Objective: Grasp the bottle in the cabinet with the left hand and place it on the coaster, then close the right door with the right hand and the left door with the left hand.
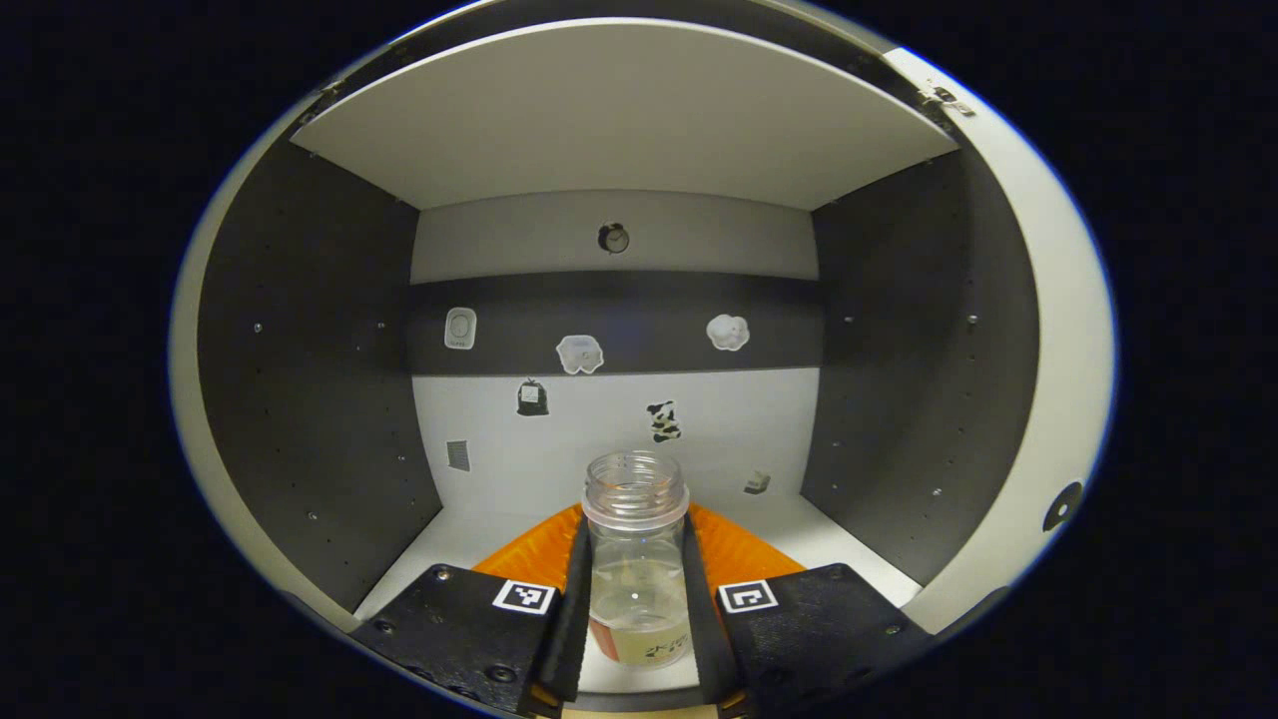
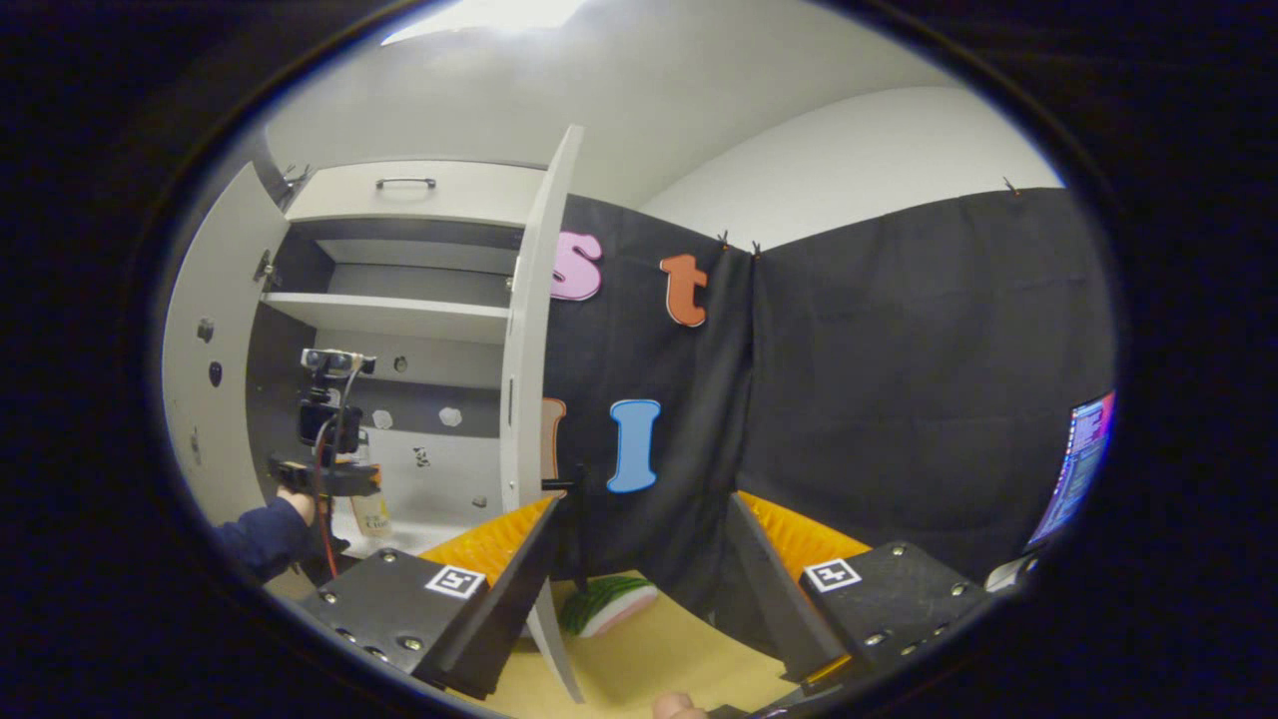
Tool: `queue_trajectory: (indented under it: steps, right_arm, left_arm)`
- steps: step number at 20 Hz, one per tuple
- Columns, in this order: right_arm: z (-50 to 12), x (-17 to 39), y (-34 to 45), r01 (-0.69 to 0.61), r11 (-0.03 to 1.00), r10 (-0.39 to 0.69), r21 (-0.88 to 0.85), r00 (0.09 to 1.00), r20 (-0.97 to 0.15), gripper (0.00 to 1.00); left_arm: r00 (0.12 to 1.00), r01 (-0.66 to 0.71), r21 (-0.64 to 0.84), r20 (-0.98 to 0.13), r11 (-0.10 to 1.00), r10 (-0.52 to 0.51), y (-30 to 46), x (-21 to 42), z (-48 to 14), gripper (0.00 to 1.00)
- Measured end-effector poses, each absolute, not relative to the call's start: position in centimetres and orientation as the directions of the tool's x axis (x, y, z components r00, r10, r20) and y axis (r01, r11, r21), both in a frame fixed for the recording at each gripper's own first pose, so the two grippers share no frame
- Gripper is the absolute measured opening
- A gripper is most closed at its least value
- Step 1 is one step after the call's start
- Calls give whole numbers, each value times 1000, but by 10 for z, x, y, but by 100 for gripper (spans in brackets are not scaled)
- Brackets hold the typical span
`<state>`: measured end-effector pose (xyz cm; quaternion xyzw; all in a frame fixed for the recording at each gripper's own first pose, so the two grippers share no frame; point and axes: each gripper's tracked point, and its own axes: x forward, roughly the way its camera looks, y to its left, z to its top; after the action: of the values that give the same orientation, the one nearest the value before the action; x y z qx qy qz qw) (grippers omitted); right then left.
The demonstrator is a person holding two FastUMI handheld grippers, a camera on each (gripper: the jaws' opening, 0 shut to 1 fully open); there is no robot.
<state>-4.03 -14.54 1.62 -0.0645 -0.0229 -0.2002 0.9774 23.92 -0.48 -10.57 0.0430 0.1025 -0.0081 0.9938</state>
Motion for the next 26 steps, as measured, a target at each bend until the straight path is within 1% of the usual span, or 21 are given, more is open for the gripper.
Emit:
queue_trajectory:
  steps: [3, 4, 6, 7, 8, 10, 11, 12, 15, 16, 18, 21, 23, 24, 25, 26]
  right_arm:
    - [16, -44, -160, 410, 901, -404, -143, 912, 70, 100]
    - [15, -43, -163, 414, 897, -408, -153, 910, 69, 100]
    - [15, -43, -171, 418, 892, -413, -173, 908, 64, 100]
    - [16, -41, -171, 410, 894, -406, -179, 912, 63, 100]
    - [19, -39, -171, 398, 899, -394, -182, 917, 63, 100]
    - [28, -33, -170, 374, 907, -368, -194, 927, 68, 100]
    - [33, -30, -169, 361, 911, -355, -200, 932, 69, 100]
    - [36, -28, -169, 352, 914, -345, -202, 936, 68, 97]
    - [49, -25, -170, 341, 920, -333, -194, 940, 74, 97]
    - [51, -24, -170, 340, 921, -332, -191, 940, 75, 100]
    - [54, -23, -173, 347, 917, -338, -196, 938, 78, 100]
    - [56, -25, -176, 355, 914, -346, -197, 935, 80, 100]
    - [55, -26, -177, 356, 914, -348, -195, 934, 76, 100]
    - [55, -27, -177, 359, 912, -351, -196, 933, 77, 100]
    - [55, -26, -178, 360, 912, -351, -197, 933, 79, 100]
    - [55, -26, -178, 360, 912, -351, -197, 933, 82, 100]
  left_arm:
    - [975, 133, 76, -187, 988, -117, -27, 203, -94, 47]
    - [971, 174, 72, -180, 982, -159, -35, 188, -92, 45]
    - [957, 246, 70, -176, 967, -231, -46, 157, -91, 45]
    - [950, 269, 70, -181, 961, -253, -48, 142, -93, 43]
    - [941, 297, 73, -193, 952, -279, -52, 127, -97, 45]
    - [924, 336, 67, -217, 940, -315, -55, 101, -111, 43]
    - [915, 353, 60, -232, 934, -330, -56, 90, -121, 45]
    - [907, 364, 54, -245, 930, -341, -56, 78, -132, 45]
    - [876, 404, 15, -294, 915, -382, -60, 46, -173, 45]
    - [871, 412, 10, -299, 911, -391, -60, 39, -185, 46]
    - [850, 441, -22, -311, 897, -426, -63, 22, -212, 45]
    - [804, 503, -87, -317, 860, -503, -70, -8, -245, 46]
    - [754, 543, -159, -341, 825, -562, -78, -33, -272, 46]
    - [733, 548, -190, -360, 815, -577, -80, -45, -286, 46]
    - [718, 550, -202, -381, 810, -582, -80, -54, -297, 48]
    - [708, 550, -204, -401, 810, -581, -77, -61, -308, 46]
